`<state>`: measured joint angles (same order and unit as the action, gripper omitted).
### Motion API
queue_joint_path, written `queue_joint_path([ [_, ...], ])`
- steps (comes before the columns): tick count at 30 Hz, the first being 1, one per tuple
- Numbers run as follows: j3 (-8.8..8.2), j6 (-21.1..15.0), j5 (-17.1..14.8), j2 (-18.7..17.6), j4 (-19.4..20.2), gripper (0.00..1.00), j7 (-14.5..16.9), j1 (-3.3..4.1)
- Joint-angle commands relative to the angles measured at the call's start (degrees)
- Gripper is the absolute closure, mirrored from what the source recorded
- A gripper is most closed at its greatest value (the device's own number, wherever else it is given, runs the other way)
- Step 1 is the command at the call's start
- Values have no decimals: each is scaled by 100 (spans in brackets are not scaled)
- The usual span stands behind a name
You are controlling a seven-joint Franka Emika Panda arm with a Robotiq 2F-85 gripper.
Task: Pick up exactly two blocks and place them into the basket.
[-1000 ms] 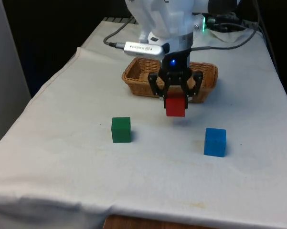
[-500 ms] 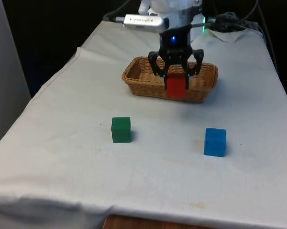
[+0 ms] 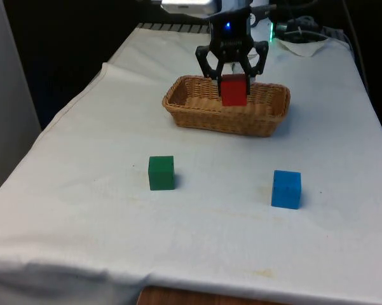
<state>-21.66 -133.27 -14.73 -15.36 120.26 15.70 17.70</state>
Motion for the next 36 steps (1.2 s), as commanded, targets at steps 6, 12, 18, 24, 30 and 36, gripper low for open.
queue_joint_path([
  [6, -74, -40, 172, 315, 332, 98, -29, 11],
  [12, -183, -97, 264, 596, 682, 98, 52, 0],
  [18, -298, -160, 315, 814, 974, 98, 155, 0],
  [24, -401, -223, 395, 1014, 1243, 98, 229, -6],
  [30, -504, -321, 533, 1186, 1513, 98, 246, -11],
  [36, -596, -504, 699, 1301, 1833, 98, 241, -17],
])
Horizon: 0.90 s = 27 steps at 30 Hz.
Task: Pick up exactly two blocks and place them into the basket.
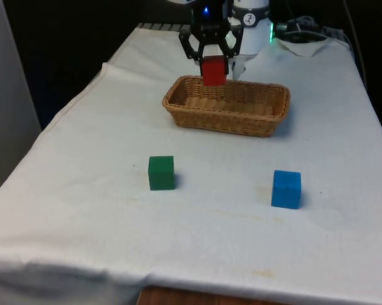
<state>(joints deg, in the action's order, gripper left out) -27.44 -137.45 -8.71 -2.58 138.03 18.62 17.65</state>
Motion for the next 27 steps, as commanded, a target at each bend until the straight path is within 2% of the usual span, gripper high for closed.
queue_joint_path([
  [1, -29, -120, 126, 40, 103, 98, -52, -11],
  [6, -103, -367, 229, 74, 407, 98, -52, -11],
  [7, -92, -281, 132, 52, 361, 98, 0, -6],
  [8, -115, -418, 246, 74, 458, 98, -57, -11],
  [17, -172, -917, 298, 29, 900, 98, -69, -6],
  [23, -138, -1329, 126, -183, 1060, 98, -63, 6],
  [25, -155, -1283, 189, -183, 1060, 98, -69, -6],
  [27, -109, -1438, 23, -327, 1049, 98, -57, 0],
])
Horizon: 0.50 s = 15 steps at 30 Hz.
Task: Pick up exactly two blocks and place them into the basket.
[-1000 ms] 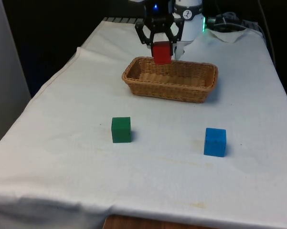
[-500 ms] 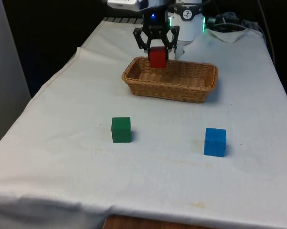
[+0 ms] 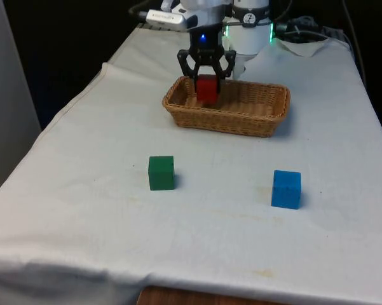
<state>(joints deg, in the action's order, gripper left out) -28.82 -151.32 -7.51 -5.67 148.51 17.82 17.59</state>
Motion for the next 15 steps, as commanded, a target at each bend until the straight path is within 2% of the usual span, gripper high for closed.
queue_joint_path([
  [1, 40, -92, -143, -57, -11, 98, 29, 0],
  [6, 63, -166, -304, -201, -63, 98, 97, -11],
  [7, 40, -160, -246, -252, -80, 98, 52, 6],
  [15, 46, -166, -264, -229, -74, 98, 74, 0],
])
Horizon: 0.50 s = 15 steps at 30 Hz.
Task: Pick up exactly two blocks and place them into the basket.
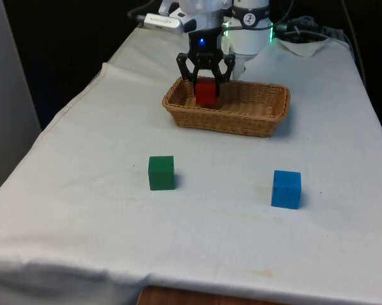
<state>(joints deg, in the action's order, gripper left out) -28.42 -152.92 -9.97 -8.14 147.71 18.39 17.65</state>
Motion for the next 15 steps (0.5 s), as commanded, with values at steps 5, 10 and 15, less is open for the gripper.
queue_joint_path([
  [5, 6, 6, -11, 6, -6, 98, 0, -6],
  [10, 6, 6, -23, 6, -6, 98, 0, -6],
  [15, 40, -17, -103, -74, -40, 98, 11, -11],
])
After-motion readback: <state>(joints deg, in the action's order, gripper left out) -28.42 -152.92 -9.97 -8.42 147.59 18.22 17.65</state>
